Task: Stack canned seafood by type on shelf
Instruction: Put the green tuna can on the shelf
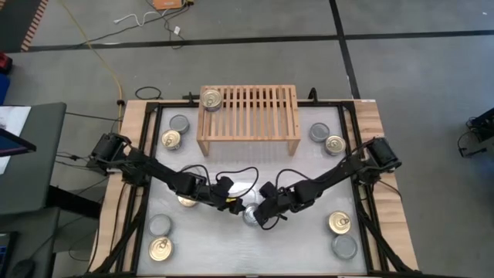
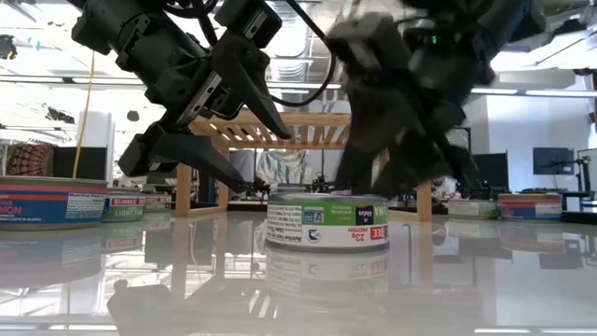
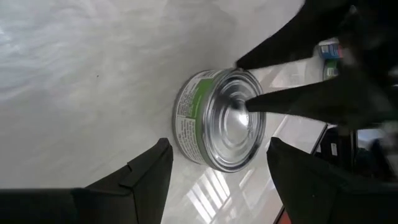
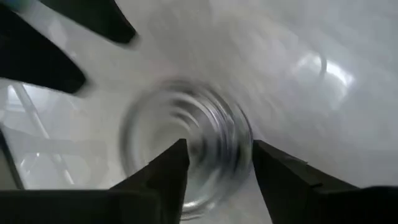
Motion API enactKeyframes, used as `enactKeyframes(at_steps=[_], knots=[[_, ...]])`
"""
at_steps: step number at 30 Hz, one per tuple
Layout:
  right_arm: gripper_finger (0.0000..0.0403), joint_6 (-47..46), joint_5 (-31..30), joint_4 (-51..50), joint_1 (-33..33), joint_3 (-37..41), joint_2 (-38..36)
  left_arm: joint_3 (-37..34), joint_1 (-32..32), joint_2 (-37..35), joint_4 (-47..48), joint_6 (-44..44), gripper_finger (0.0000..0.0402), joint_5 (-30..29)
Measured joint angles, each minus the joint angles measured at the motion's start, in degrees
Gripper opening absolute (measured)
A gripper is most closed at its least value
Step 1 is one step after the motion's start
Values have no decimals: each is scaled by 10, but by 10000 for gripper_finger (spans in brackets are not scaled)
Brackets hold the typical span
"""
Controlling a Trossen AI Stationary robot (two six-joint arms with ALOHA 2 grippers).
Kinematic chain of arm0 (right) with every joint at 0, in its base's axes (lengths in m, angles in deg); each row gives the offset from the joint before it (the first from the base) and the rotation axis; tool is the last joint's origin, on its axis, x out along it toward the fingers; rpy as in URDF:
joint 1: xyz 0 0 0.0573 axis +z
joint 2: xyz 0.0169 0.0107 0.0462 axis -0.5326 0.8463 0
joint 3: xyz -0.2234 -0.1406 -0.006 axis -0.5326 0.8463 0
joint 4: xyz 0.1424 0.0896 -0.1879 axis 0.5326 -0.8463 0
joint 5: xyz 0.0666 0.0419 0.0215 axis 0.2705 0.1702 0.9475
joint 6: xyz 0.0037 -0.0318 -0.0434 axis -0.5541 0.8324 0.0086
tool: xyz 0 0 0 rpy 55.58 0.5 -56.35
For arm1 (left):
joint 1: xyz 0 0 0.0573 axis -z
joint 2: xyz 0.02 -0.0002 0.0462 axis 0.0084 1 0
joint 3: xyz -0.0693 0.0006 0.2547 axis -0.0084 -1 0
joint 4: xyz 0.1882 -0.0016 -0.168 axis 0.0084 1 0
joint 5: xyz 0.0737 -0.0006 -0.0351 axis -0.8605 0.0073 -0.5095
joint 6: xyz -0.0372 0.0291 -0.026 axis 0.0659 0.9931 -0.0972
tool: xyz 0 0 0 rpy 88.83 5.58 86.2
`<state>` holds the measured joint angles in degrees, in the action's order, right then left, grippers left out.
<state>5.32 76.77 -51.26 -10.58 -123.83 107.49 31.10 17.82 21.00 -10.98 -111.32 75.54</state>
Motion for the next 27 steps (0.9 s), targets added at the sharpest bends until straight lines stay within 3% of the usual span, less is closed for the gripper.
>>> enactKeyframes(at_steps=[5,12,27], knots=[[144,-1,29,25,-8,-1,17,0,1,0,-2,-1,249,0],[19,30,2,21,-7,-2,17,0,6,0,0,-5,249,-1],[20,34,-6,-43,-6,0,20,0,10,0,-5,-16,249,-3]])
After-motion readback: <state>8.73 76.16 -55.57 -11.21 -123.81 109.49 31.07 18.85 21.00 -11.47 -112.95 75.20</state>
